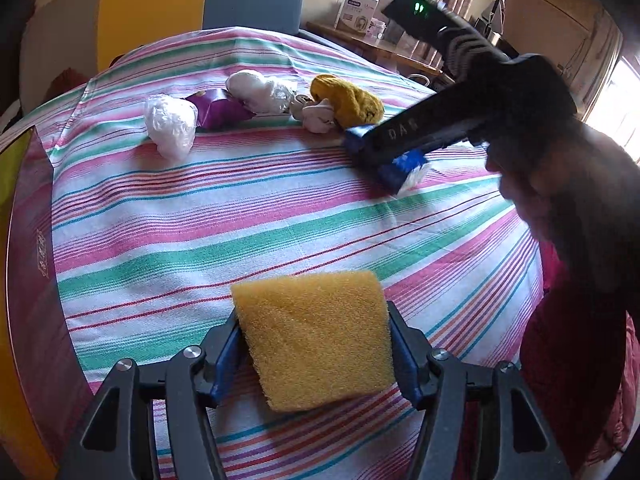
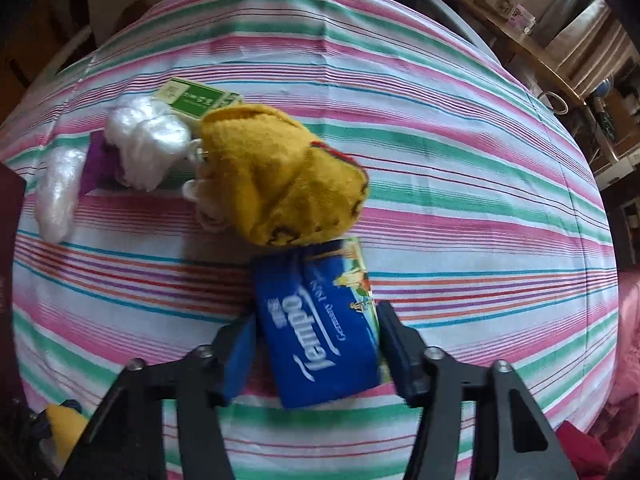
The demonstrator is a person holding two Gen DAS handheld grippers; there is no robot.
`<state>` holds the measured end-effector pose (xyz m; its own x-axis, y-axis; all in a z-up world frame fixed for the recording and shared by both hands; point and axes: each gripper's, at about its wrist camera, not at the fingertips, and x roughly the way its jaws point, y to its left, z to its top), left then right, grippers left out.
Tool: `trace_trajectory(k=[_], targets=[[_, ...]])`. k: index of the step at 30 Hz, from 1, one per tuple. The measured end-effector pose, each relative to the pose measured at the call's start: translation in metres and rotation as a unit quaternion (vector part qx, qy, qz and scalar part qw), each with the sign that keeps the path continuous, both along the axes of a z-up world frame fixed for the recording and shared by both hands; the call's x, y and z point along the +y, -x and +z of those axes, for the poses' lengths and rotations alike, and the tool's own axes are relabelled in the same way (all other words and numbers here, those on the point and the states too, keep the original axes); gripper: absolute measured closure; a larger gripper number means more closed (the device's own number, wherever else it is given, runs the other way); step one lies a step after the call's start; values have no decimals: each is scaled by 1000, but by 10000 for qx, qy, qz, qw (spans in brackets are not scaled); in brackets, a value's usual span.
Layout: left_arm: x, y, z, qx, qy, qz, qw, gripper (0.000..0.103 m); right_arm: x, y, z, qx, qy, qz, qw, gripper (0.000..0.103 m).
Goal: Organize objects
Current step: 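Grasp the blue Tempo tissue pack with the right gripper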
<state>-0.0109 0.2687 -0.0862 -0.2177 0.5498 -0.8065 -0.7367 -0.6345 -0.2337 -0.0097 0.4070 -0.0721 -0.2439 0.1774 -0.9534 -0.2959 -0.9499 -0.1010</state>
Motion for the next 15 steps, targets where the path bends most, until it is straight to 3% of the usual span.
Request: trace_trajectory(k=[5,11,15], targets=[[-1,-2,-1,26,-52,11,10000,38,-46,-16,-7,43,593,627,9963,50],[3,-7,-1,128,18,66,9999,39,-33,-23,-9,199,951,462,9942,46],[4,-11,2,126,69,96,9999,42,-30,-25,-9,236,939,463,9942,43]])
